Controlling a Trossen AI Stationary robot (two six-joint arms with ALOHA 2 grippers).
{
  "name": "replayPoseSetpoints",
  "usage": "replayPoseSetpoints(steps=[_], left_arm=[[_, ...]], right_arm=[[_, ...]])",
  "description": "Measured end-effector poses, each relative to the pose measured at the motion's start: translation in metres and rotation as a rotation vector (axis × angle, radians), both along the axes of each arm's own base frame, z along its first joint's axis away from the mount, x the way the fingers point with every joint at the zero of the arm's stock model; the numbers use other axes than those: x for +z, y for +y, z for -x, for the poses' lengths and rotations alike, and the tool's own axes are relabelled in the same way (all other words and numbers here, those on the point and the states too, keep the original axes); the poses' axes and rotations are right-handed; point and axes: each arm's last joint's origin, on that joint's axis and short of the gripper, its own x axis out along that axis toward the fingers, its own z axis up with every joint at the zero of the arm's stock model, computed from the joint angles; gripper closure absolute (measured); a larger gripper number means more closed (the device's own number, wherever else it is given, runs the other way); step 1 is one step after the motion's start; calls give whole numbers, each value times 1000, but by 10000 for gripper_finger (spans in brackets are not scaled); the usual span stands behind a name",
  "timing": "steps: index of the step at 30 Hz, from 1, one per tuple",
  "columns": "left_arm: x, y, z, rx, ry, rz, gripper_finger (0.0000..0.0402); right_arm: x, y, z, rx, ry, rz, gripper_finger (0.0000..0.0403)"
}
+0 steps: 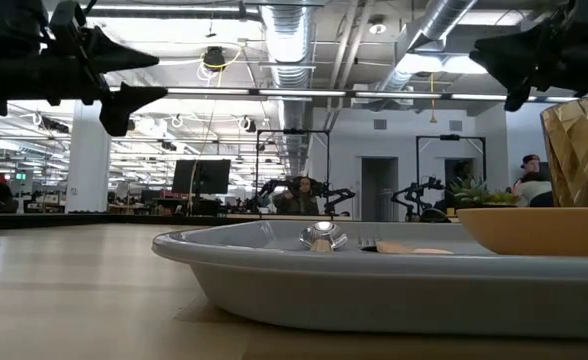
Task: Pick and place plate/cup/fork/spoon on tray
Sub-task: Return to Home Position
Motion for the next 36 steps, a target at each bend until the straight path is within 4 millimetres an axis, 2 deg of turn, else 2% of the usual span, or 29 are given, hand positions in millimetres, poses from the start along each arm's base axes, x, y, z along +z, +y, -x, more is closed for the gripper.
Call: replayPoseSetpoints(steps=[11,36], left_arm=[[-11,1,-1,19,104,59,162],[-19,2,0,75,176,77,162]], right_arm=[[-16,-1,-4,1,160,-49,283],[-25,-2,-5,0,256,-75,283]])
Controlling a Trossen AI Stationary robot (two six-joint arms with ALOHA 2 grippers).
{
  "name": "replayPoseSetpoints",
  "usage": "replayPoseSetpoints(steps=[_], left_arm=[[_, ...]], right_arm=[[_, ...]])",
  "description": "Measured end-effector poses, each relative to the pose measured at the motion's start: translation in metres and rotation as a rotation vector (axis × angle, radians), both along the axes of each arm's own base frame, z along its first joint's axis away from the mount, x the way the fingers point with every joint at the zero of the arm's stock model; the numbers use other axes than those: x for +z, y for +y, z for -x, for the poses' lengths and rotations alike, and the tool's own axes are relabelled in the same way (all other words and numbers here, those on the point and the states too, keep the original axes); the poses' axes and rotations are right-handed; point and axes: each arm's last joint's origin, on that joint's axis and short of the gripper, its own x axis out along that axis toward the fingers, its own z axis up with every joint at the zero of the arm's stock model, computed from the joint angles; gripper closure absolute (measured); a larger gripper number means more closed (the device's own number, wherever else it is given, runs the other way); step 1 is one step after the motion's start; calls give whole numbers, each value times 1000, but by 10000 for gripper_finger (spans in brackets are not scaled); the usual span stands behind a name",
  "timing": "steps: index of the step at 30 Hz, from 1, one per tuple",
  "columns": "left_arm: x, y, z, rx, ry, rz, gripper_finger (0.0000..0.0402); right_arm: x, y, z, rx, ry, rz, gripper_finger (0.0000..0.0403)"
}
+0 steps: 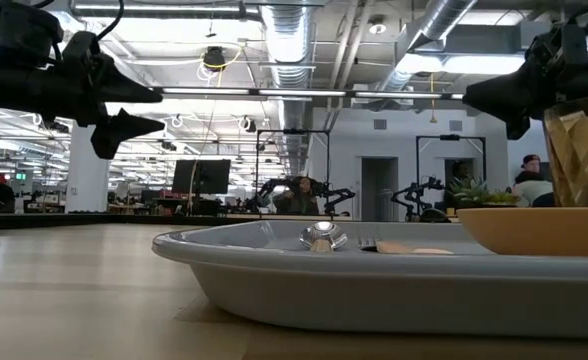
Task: Pick and place plate/cup/fork/spoon on tray
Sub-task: Return to Home Position
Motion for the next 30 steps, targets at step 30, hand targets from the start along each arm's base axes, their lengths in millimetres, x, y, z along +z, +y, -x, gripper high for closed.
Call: replayPoseSetpoints(steps=[30], left_arm=[[0,0,0,11,1,-3,162]], right_arm=[[-4,0,0,0,38,-12,283]])
